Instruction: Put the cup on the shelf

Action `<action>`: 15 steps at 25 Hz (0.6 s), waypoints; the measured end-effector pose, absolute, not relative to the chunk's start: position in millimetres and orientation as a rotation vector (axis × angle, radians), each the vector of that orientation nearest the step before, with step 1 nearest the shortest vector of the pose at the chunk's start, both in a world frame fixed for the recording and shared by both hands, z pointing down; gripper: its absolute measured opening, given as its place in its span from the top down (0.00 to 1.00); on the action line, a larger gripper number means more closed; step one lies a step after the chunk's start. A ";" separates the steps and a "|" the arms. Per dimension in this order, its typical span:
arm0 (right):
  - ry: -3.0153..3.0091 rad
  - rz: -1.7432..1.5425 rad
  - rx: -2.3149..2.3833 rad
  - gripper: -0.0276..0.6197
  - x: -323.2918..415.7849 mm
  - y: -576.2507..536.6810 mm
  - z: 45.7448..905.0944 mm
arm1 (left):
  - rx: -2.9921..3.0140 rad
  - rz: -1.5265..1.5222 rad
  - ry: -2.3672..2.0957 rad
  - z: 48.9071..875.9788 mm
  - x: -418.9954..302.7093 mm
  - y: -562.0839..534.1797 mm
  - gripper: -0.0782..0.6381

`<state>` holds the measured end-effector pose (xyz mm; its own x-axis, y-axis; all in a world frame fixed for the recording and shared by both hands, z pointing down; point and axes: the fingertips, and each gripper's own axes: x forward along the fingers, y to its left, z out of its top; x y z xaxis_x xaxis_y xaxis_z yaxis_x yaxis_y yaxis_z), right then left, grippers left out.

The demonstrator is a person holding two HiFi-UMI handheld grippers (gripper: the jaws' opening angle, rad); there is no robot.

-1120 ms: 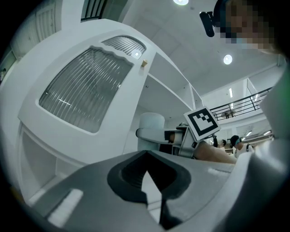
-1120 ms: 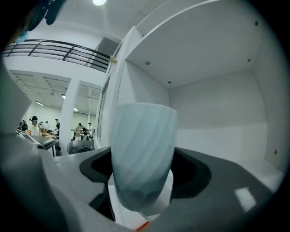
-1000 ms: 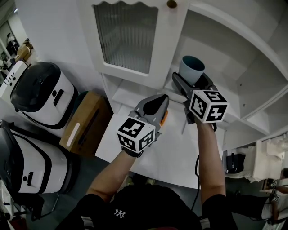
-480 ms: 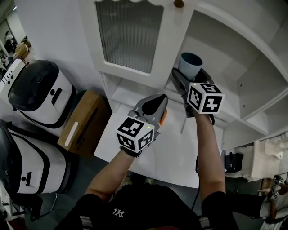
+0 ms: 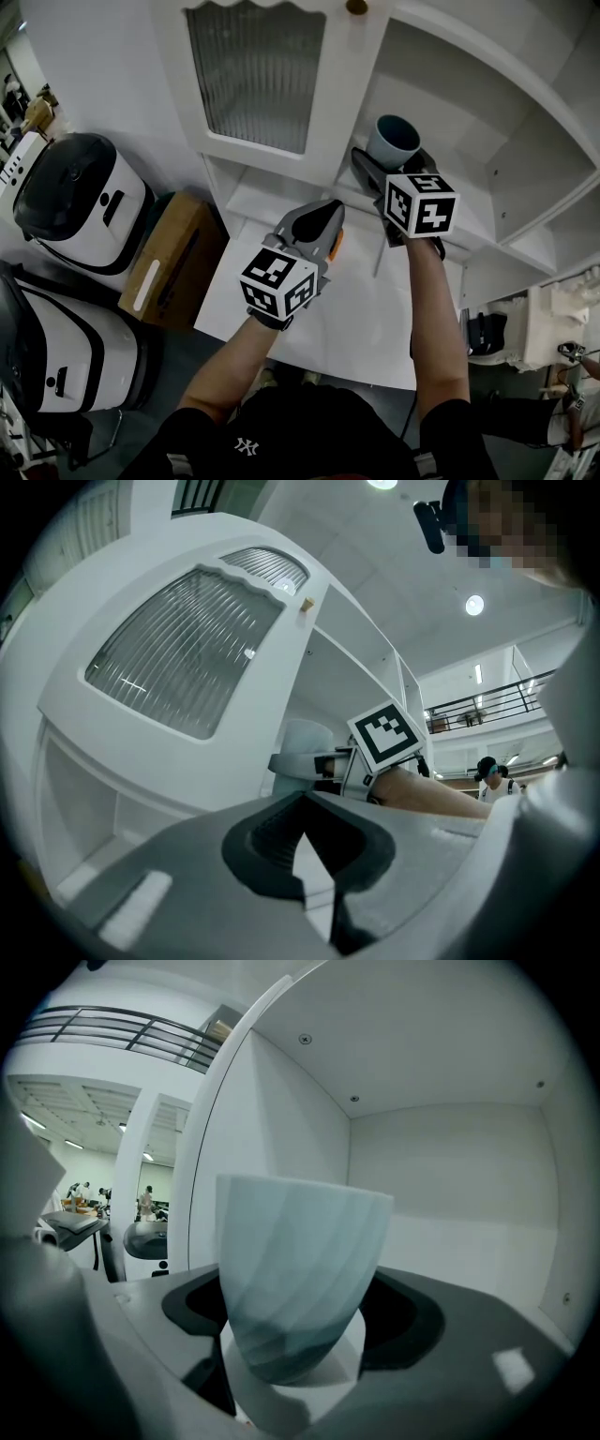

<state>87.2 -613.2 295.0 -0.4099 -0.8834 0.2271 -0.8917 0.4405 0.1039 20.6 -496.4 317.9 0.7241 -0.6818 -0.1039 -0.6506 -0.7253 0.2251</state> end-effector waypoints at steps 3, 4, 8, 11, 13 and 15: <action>-2.439 0.052 1.529 0.29 88.7 -612.6 296.8 | 2.755 -0.265 -1.071 318.3 22.2 -495.1 0.89; -2.442 0.058 1.525 0.29 89.4 -612.0 297.2 | 2.754 -0.264 -1.070 318.6 22.6 -494.5 0.89; -2.467 0.086 1.517 0.26 94.5 -603.8 295.9 | 2.754 -0.258 -1.073 319.5 22.8 -490.9 0.89; -2.492 0.111 1.510 0.25 97.0 -594.2 296.0 | 2.752 -0.255 -1.075 319.5 23.2 -488.3 0.89; -2.511 0.124 1.510 0.25 98.9 -584.7 296.1 | 2.755 -0.251 -1.074 319.1 24.1 -485.2 0.89; -2.532 0.136 1.516 0.25 101.4 -573.8 294.5 | 2.758 -0.249 -1.074 317.8 24.6 -481.2 0.89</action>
